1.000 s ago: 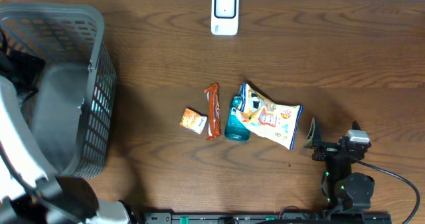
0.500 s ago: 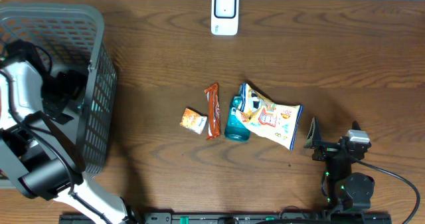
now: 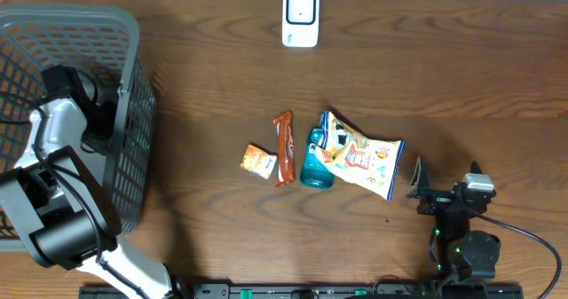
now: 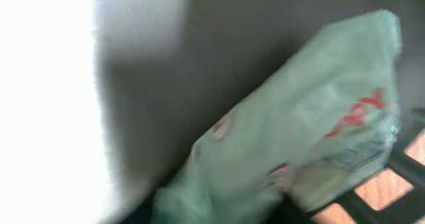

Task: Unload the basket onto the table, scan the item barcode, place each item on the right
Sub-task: 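Reach the left gripper into the basket and grasp the green wipes pack, then carry the green wipes pack out and set it left of the bar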

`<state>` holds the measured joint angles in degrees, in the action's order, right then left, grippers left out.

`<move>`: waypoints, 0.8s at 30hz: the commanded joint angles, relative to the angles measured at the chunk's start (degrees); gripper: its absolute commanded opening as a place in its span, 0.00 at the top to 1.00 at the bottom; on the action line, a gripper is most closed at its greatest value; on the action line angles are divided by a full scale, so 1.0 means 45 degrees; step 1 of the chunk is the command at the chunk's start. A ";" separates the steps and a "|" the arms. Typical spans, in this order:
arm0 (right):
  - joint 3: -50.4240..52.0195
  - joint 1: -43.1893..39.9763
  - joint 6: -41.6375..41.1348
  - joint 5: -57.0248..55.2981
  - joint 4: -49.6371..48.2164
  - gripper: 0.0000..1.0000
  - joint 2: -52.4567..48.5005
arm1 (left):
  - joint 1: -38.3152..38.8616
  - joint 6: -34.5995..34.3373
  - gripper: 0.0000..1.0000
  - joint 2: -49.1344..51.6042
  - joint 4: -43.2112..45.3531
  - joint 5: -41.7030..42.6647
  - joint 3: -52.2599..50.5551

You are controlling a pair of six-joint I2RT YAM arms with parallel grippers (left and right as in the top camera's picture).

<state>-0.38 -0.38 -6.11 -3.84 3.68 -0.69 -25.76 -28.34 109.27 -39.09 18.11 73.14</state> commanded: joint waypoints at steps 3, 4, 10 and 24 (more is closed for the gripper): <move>0.0015 -0.0024 -0.0155 -0.0024 0.0044 0.01 0.0053 | -0.0194 0.0151 0.92 -0.0209 -0.0272 0.0058 -0.0466; 0.0015 -0.0024 -0.0155 -0.0024 0.0044 0.01 0.0053 | -0.0282 0.0151 0.92 -0.0452 -0.0345 0.0058 -0.0398; 0.0015 -0.0024 -0.0151 -0.0029 0.0044 0.01 0.0053 | -0.1224 0.0151 0.93 -0.3201 -0.0879 0.0063 0.0432; 0.0015 -0.0024 -0.0151 -0.0029 0.0044 0.01 0.0053 | -0.1428 -0.1282 0.93 -1.1604 -0.1661 0.2686 0.1214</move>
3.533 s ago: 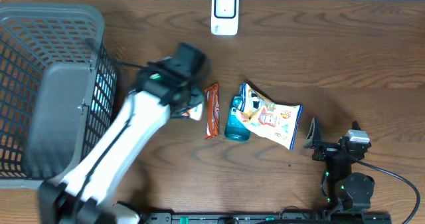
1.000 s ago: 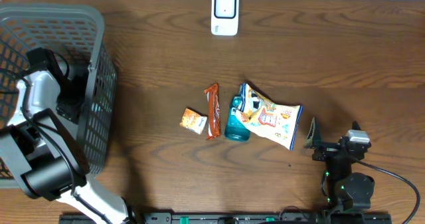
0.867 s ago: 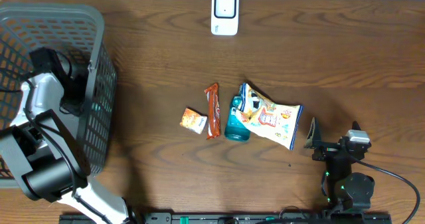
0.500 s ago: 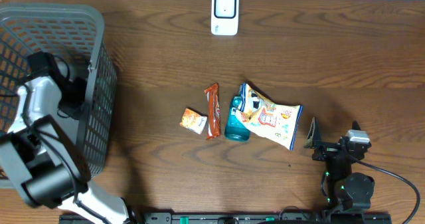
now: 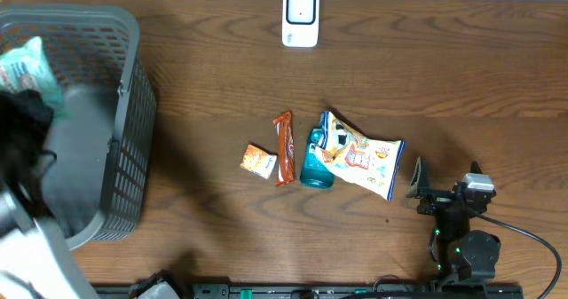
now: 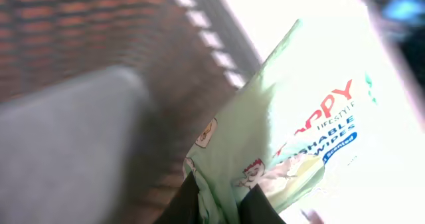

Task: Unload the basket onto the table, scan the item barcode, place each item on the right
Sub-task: 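Carry the green wipes pack out and set it left of the bar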

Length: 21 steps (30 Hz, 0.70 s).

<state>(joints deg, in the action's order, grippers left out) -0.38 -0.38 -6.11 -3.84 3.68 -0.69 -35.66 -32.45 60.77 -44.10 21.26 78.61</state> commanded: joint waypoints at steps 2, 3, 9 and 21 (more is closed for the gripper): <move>0.0015 -0.0024 -0.0151 -0.0029 0.0044 0.01 0.0053 | 0.1865 -0.0248 0.93 -0.1418 -0.1200 0.2671 -0.0117; 0.0015 -0.0024 -0.0155 -0.0024 0.0044 0.01 0.0053 | 0.2433 -0.0121 0.93 -0.1613 -0.1413 0.2798 -0.0219; 0.0015 -0.0024 -0.0155 -0.0024 0.0044 0.01 0.0053 | 0.7776 0.0486 0.92 -0.1763 -0.1817 0.2025 -0.1613; 0.0015 -0.0024 -0.0155 -0.0024 0.0044 0.01 0.0053 | 1.3508 -0.4415 0.93 0.2322 -0.1185 -0.5931 -0.4439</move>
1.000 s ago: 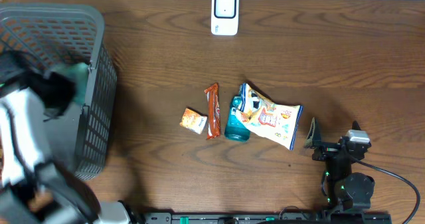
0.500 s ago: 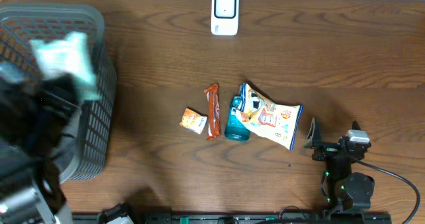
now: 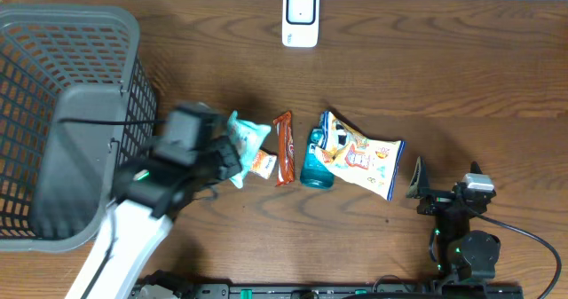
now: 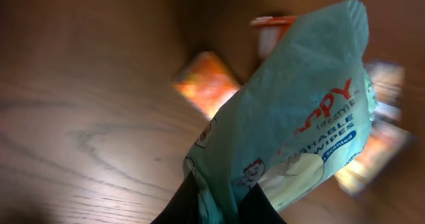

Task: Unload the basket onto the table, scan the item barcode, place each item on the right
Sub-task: 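Carry the green wipes pack out and set it left of the bar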

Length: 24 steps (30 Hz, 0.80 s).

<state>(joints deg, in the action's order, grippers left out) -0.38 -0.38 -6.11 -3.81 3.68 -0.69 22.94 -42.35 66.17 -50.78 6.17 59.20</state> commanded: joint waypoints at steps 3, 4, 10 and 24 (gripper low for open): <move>0.0015 -0.0024 -0.0155 -0.0029 0.0044 0.01 0.0053 | 0.0554 -0.3322 0.93 0.2584 0.1059 -0.2875 -0.0126; 0.0015 -0.0024 -0.0155 -0.0029 0.0044 0.01 0.0053 | 0.0549 -0.4027 0.92 0.3002 0.1171 -0.3157 -0.0126; 0.0015 -0.0024 -0.0151 -0.0029 0.0044 0.01 0.0053 | 0.0554 -0.8718 0.93 0.5605 0.1219 -0.4201 -0.0126; 0.0015 -0.0024 -0.0155 -0.0029 0.0044 0.01 0.0053 | 0.1107 -0.4682 0.92 0.8179 0.4051 -0.1171 -0.0126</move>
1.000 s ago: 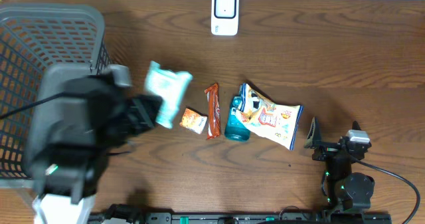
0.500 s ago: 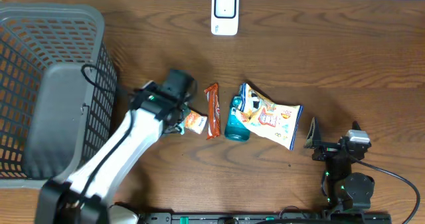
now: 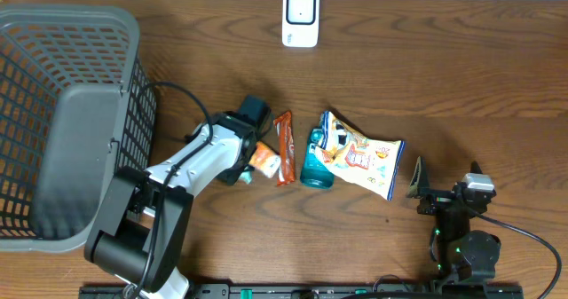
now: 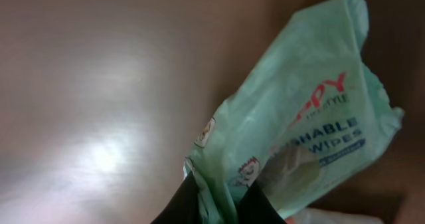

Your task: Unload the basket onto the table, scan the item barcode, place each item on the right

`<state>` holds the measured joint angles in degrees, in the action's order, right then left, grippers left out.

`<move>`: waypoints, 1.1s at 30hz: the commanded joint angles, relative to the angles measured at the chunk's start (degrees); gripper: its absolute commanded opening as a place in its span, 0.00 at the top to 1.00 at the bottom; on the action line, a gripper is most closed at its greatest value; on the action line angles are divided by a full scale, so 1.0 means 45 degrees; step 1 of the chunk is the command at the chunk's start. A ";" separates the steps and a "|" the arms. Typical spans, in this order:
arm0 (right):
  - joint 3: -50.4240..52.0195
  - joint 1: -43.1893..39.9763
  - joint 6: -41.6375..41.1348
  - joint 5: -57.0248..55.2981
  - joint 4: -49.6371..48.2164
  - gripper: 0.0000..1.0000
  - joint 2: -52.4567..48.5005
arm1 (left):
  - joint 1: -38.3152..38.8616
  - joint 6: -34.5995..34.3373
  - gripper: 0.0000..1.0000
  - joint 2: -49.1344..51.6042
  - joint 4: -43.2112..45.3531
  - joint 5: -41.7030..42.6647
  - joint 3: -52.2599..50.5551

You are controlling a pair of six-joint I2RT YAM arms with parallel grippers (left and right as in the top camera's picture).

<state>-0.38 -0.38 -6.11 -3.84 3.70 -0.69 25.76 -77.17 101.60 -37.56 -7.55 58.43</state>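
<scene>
My left gripper (image 4: 216,201) is shut on a pale green pack of wipes (image 4: 299,117), pinching its lower edge between both dark fingers (image 4: 176,204). From overhead, the left gripper (image 3: 247,161) hangs low over the table's middle, just left of the snack items. There the wipes pack (image 3: 241,177) shows only as a green sliver under the wrist. The white barcode scanner (image 3: 300,17) stands at the table's far edge. My right gripper (image 3: 415,177) rests at the front right with its fingers together and nothing in them.
A small orange packet (image 3: 264,162), an orange bar (image 3: 284,146), a teal bottle (image 3: 314,164) and a colourful chip bag (image 3: 362,155) lie in a row mid-table. A grey mesh basket (image 3: 133,86) fills the left side.
My left wrist has shifted a little right and toward the far side, over the orange packet. The wipes pack, plainly visible from overhead before, is now mostly hidden beneath the wrist. The grip is unchanged.
My left gripper was down in the basket, shut on the wipes pack. It then held the pack high over the basket's left part. After that it was over the table beside the orange packet. Now it holds the pack low, by the snacks.
</scene>
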 commanded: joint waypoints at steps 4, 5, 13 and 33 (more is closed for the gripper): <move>0.0015 -0.0024 -0.0155 -0.0029 0.0039 0.01 0.0053 | 0.1107 0.5906 0.92 0.0306 0.2574 0.2846 0.0049; 0.0015 -0.0024 -0.0155 -0.0024 0.0039 0.01 0.0053 | 0.1161 0.5901 0.92 0.0306 0.2565 0.2701 0.0049; 0.0015 -0.0024 -0.0151 -0.0024 0.0039 0.01 0.0053 | 0.0563 0.6105 0.22 -0.0685 0.1802 0.2229 0.0699; 0.0015 -0.0024 -0.0151 -0.0024 0.0039 0.01 0.0053 | -0.0078 1.5572 0.02 -0.8480 0.7140 -0.4721 0.4129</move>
<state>-0.38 -0.38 -6.11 -3.84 3.68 -0.69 25.58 -21.02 65.65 -8.58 -19.77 76.71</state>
